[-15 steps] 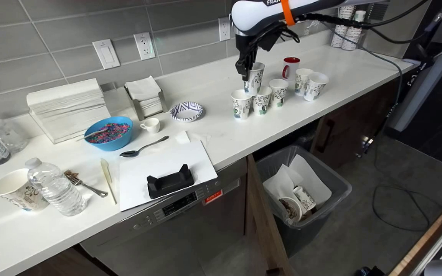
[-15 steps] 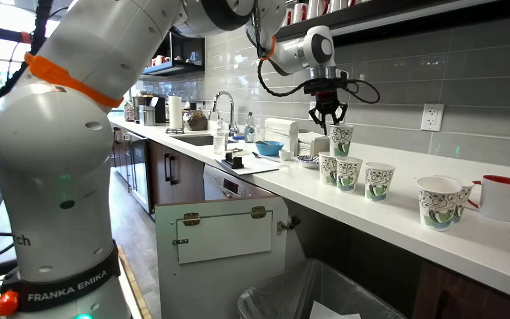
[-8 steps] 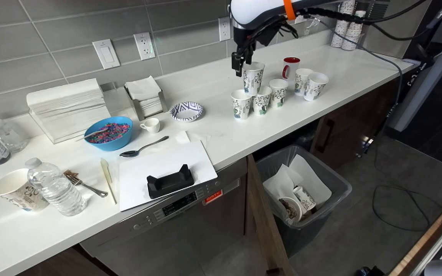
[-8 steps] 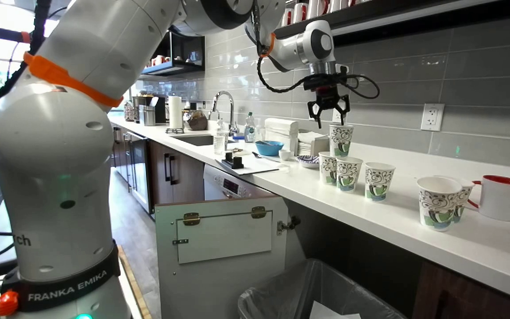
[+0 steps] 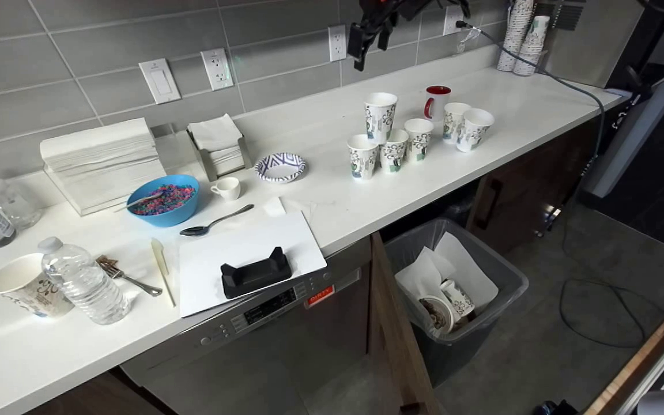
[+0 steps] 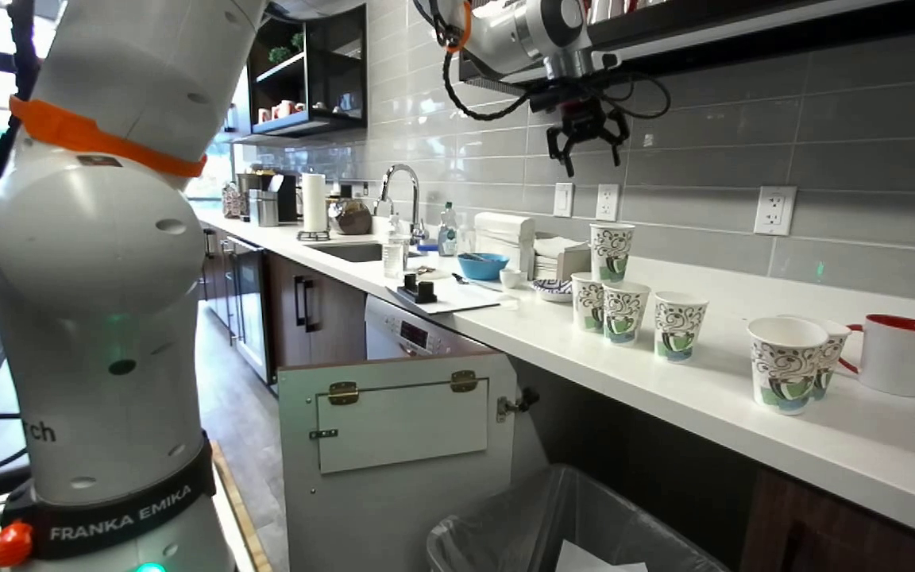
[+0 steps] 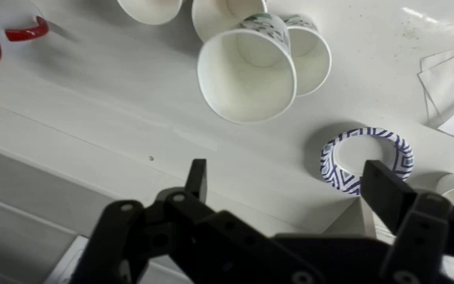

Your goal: Stack the paper cups on top of each other

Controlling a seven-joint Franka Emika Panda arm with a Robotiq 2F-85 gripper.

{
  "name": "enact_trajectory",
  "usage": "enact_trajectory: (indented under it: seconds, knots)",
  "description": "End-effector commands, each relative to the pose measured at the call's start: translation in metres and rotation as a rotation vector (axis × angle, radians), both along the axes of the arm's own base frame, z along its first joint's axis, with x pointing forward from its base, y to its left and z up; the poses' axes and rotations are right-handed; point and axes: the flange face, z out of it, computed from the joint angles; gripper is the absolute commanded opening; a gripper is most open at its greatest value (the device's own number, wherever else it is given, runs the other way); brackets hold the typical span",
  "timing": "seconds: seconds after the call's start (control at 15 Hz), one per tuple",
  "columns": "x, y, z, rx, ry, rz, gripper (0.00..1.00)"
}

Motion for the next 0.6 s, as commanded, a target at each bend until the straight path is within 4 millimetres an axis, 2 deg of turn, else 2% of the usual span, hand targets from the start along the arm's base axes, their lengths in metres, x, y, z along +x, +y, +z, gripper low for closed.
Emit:
enact_trajectory:
  seconds: [0.0,0.2,0.27,0.33,0.4,0.53]
  knots:
    - [-0.04,-0.054,0.022,0.057,-0.06,-0.165,1.0]
    - [-0.066,-0.103,0.032,0.12,-0.102,-0.305,1.0]
    - [-0.072,-0.111,0.027,0.15,-0.1,-0.32,1.0]
    - [-0.049,-0.1,0.039,0.092,-0.092,-0.269,1.0]
    - [-0.057,-0.111,0.038,0.109,-0.095,-0.29,1.0]
    - [-0.065,-0.117,0.035,0.122,-0.093,-0.305,1.0]
